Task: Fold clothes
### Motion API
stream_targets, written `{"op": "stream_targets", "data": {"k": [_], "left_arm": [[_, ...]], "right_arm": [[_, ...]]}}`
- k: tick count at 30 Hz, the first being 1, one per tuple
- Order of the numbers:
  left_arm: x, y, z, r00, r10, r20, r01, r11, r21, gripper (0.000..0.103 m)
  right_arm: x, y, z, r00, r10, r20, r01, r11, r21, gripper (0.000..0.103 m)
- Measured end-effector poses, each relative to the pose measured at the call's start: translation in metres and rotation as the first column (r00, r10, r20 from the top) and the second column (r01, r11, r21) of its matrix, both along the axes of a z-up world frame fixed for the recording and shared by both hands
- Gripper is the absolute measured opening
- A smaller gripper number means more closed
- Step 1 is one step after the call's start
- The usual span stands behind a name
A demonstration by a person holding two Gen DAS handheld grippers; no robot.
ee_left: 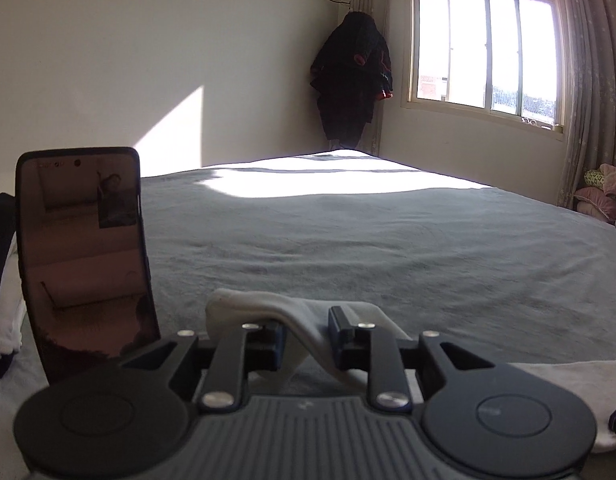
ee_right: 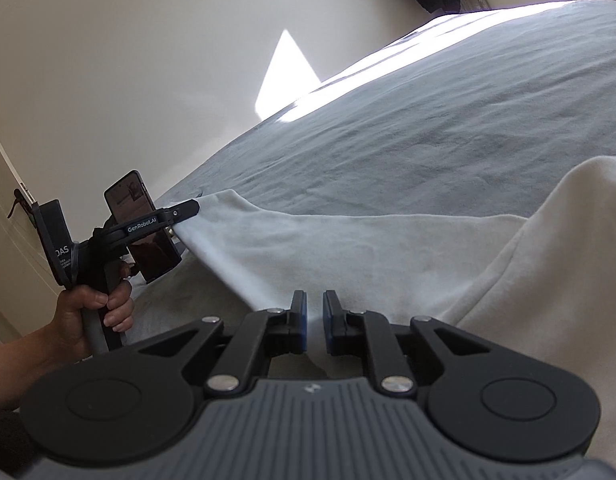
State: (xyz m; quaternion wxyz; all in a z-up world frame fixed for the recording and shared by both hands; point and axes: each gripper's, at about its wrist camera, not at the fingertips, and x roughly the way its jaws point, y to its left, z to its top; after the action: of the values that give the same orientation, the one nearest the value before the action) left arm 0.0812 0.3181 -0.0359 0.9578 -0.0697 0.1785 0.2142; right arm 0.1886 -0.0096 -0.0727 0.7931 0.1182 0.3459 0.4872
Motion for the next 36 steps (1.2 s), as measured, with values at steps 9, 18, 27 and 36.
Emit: {"op": "stream_targets", "data": {"k": [9,18,27,36], "left_arm": [[-0.012,-0.02,0.003,0.996,0.085,0.021,-0.088,0.962,0.257,0.023],[-0.005,-0.049,0.01,0.986,0.149,-0.074,-0.106,0.906,0.41,0.042],[0.035,-0.13,0.032,0.958,-0.234,-0.167,0.269,0.932,0.242,0.053],[0.104,-0.188,-0.016,0.734,-0.592,-0.332,0.632,0.775,0.016,0.054]], "right_arm": [[-0.001,0.0,0.001,1.0,-0.002,-0.002,0.002,1.0,-0.002,0.015],[-0.005,-0.003,0.013,0.999,-0.018,0.035,0.018,1.0,-0.005,0.015],[-0.004,-0.048,0.044,0.983,-0.144,0.115,0.14,0.989,0.04,0.051],[0.013,-0.104,0.038,0.881,-0.431,0.196,0.452,0.888,-0.079,0.051]]}}
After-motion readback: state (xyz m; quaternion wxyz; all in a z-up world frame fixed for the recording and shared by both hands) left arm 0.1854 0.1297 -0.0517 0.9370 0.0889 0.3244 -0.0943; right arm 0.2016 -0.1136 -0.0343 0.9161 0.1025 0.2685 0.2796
